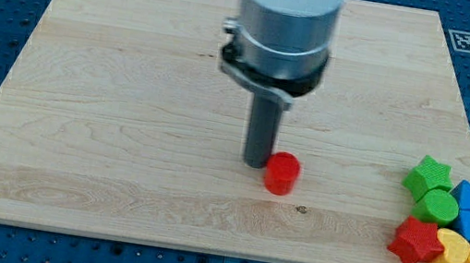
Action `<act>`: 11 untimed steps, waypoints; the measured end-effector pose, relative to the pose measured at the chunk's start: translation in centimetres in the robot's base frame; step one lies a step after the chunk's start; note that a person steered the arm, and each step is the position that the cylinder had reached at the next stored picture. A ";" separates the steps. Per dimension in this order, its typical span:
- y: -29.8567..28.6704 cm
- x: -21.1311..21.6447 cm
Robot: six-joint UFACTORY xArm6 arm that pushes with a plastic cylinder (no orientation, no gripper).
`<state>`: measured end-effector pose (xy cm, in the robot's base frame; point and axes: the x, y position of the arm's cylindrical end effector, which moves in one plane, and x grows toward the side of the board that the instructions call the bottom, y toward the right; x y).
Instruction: Move the red circle to the left side of the green star
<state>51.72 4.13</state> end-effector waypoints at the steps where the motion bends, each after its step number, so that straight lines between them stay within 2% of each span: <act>1: 0.5 0.0; 2: -3.7 1.9; 3: -0.8 4.6; 4: 2.6 4.5; 6: 1.6 2.2; 8: 5.1 1.5; 11: 10.4 -2.0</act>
<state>49.73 14.51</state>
